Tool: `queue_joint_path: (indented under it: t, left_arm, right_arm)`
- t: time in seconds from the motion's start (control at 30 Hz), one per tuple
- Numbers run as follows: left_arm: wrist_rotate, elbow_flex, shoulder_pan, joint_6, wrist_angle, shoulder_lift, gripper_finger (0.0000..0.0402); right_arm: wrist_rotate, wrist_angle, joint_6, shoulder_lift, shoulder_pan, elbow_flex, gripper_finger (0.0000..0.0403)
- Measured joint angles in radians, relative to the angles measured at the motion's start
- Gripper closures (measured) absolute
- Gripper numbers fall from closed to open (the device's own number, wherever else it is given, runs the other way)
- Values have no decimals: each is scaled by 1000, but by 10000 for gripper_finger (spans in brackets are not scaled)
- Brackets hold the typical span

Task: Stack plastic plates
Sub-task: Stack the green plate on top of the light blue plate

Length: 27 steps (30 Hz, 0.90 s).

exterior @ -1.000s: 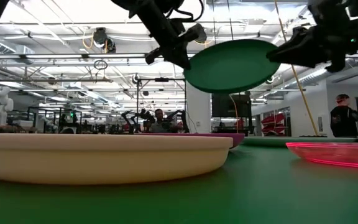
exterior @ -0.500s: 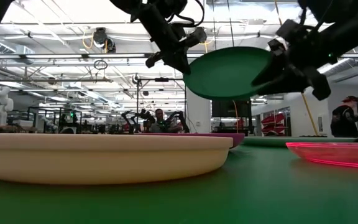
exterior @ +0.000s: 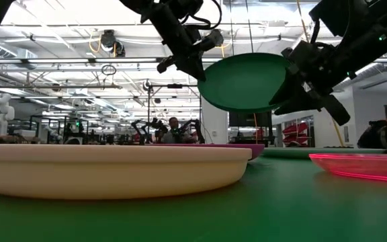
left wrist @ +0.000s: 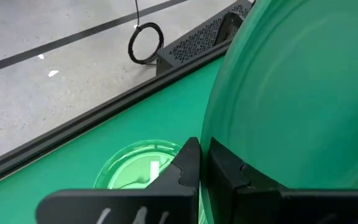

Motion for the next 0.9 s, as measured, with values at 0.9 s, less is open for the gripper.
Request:
queue_joint_path:
  t: [0.9]
  left_arm:
    - [124,1,-33,377,28,0,282]
  right_arm:
    - [-53,-23,186,1,26,-2,398]
